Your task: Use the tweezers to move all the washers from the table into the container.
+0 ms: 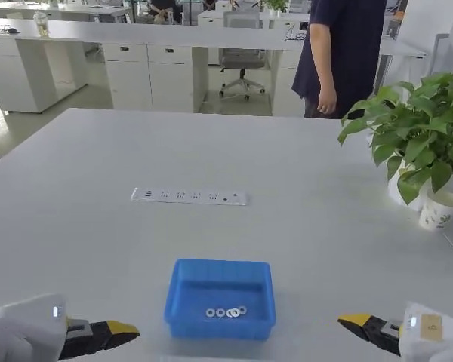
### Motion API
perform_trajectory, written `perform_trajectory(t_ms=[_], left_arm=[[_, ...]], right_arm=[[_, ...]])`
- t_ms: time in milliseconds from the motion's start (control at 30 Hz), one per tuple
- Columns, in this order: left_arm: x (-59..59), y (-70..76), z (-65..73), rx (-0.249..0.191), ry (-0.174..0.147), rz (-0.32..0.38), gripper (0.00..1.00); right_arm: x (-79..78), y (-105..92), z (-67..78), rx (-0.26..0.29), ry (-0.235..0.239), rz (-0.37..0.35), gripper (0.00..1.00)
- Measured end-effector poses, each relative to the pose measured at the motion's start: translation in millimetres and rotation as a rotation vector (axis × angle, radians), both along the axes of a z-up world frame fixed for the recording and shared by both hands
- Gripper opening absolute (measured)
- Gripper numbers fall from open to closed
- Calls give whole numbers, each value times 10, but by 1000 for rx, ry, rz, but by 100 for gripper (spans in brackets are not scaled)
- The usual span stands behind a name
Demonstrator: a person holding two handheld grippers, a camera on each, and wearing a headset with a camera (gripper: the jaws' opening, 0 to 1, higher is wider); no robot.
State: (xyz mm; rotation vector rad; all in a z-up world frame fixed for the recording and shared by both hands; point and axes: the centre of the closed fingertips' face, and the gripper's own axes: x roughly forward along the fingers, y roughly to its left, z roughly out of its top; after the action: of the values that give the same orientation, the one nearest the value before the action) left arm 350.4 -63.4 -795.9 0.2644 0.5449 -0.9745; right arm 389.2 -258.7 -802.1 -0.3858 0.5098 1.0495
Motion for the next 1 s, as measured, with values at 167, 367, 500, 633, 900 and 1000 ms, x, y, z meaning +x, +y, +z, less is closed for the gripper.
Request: perform_trajectory(t_ms=[167, 367, 500, 633, 900, 1000], left_arm=[[-31, 58, 26, -23, -33, 64, 71], [-76, 136, 51, -30, -61, 138, 74], [-124, 161, 85, -53, -72, 169, 78], [-140, 182, 90, -57, -74, 179, 83], [-72, 175, 141, -61, -109, 184, 98], [-61, 156, 165, -71, -116, 180, 99]], right_arm=[[-64, -66, 22, 42, -22, -30, 87], [-111, -123, 37, 78, -29, -76, 94], [-144, -142, 38, 88, -26, -89, 97], [-172, -151, 27, 88, -24, -92, 98], [-215, -133, 43, 100, -20, -79, 100], [-218, -127, 59, 104, -22, -80, 100]])
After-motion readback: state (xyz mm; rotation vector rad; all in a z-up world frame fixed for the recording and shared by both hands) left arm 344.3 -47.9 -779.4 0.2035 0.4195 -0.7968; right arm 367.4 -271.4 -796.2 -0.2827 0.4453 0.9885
